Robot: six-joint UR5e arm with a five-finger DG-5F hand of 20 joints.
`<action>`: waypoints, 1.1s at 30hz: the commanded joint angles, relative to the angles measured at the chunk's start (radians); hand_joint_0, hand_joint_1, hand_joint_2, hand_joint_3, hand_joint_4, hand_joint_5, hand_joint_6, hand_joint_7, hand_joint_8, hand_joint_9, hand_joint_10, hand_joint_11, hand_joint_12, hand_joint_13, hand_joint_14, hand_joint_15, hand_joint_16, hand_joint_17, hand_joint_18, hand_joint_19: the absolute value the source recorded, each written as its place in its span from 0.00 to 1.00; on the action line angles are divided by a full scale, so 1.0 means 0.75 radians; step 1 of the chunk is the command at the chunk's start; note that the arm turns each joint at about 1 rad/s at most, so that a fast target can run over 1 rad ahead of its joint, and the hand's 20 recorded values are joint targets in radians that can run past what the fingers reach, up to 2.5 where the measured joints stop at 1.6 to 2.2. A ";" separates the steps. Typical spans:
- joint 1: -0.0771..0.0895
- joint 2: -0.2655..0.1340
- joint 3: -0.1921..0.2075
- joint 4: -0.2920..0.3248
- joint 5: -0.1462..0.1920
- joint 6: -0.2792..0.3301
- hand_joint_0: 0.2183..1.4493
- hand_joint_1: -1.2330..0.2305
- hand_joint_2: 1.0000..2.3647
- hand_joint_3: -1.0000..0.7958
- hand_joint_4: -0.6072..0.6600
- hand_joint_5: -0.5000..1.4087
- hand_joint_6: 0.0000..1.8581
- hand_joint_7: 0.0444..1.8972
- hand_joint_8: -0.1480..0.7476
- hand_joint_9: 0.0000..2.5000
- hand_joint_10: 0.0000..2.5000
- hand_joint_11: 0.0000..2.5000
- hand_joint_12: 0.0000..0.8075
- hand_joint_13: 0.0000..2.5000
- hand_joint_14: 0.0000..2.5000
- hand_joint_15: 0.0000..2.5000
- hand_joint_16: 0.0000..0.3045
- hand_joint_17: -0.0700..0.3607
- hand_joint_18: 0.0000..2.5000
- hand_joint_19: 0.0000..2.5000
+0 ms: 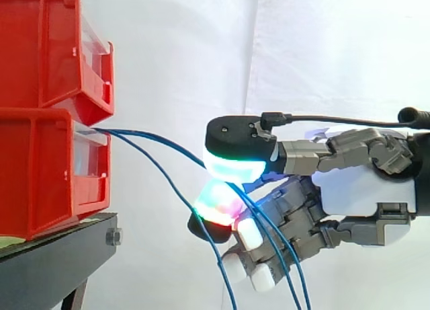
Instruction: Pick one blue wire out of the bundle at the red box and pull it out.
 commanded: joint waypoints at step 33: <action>-0.013 0.018 0.004 -0.001 -0.001 0.001 0.42 0.21 0.00 0.28 0.64 0.15 0.49 0.48 0.49 0.40 0.01 0.31 0.45 0.38 0.01 0.19 0.16 0.42 0.32 0.22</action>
